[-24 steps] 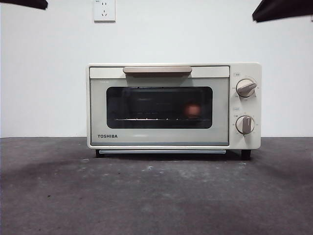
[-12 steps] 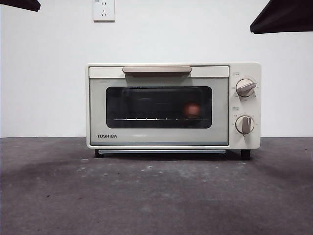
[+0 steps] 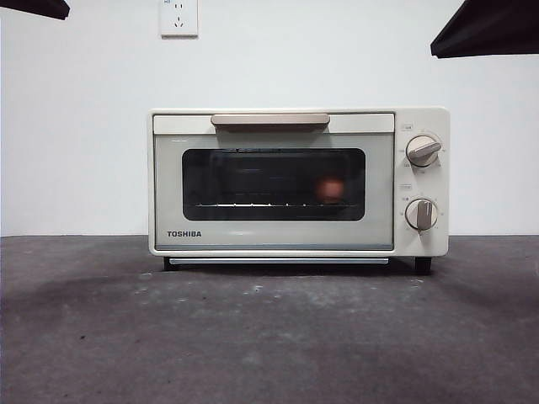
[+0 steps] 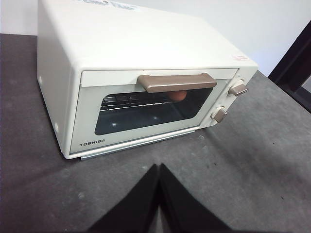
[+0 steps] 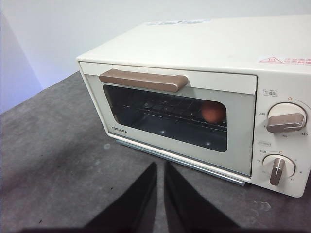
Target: Eggoven
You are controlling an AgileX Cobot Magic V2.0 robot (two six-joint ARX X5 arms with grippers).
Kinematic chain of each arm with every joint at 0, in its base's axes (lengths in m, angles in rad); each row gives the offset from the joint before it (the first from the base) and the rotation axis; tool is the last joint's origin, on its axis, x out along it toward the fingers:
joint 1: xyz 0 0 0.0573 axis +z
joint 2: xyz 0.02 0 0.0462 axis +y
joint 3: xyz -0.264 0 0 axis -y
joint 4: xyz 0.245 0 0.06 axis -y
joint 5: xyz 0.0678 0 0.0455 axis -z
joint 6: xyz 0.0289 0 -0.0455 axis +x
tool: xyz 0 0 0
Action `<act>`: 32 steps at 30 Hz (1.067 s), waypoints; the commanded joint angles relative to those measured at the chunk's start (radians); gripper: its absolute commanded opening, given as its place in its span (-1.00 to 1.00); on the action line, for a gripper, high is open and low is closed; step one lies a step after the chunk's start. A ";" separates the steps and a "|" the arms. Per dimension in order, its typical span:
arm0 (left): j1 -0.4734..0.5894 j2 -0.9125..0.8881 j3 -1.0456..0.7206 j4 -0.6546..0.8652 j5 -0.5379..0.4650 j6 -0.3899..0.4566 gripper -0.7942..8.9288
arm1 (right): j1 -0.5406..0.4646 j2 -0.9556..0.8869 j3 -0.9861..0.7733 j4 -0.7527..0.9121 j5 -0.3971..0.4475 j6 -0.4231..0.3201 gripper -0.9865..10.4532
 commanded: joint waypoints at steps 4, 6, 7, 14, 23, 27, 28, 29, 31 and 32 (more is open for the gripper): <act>-0.002 -0.005 0.003 0.008 0.001 0.102 -0.82 | 0.007 0.003 0.005 0.010 0.004 -0.008 -0.82; 0.015 -0.032 0.003 0.008 -0.005 0.198 -0.82 | 0.007 0.003 0.005 0.010 0.004 -0.008 -0.82; 0.031 -0.048 0.002 0.008 -0.006 0.252 -0.82 | 0.007 0.003 0.005 0.010 0.004 -0.008 -0.82; 0.207 -0.224 -0.103 0.085 -0.009 0.388 -0.82 | 0.006 0.003 0.005 0.010 0.005 -0.008 -0.82; 0.307 -0.483 -0.437 0.309 -0.097 0.371 -0.82 | 0.006 0.003 0.005 0.010 0.004 -0.008 -0.82; 0.322 -0.589 -0.546 0.299 -0.097 0.370 -0.82 | 0.006 0.003 0.005 0.010 0.004 -0.008 -0.82; 0.323 -0.612 -0.568 0.294 -0.097 0.365 -0.82 | 0.006 0.003 0.005 0.010 0.004 -0.008 -0.82; 0.325 -0.628 -0.585 0.294 -0.097 0.361 -0.82 | 0.006 0.003 0.005 0.010 0.004 -0.008 -0.82; 0.327 -0.660 -0.620 0.285 -0.097 0.360 -0.82 | 0.006 0.003 0.005 0.010 0.004 -0.008 -0.82; 0.328 -0.670 -0.632 0.278 -0.097 0.359 -0.82 | 0.006 0.003 0.005 0.010 0.004 -0.008 -0.82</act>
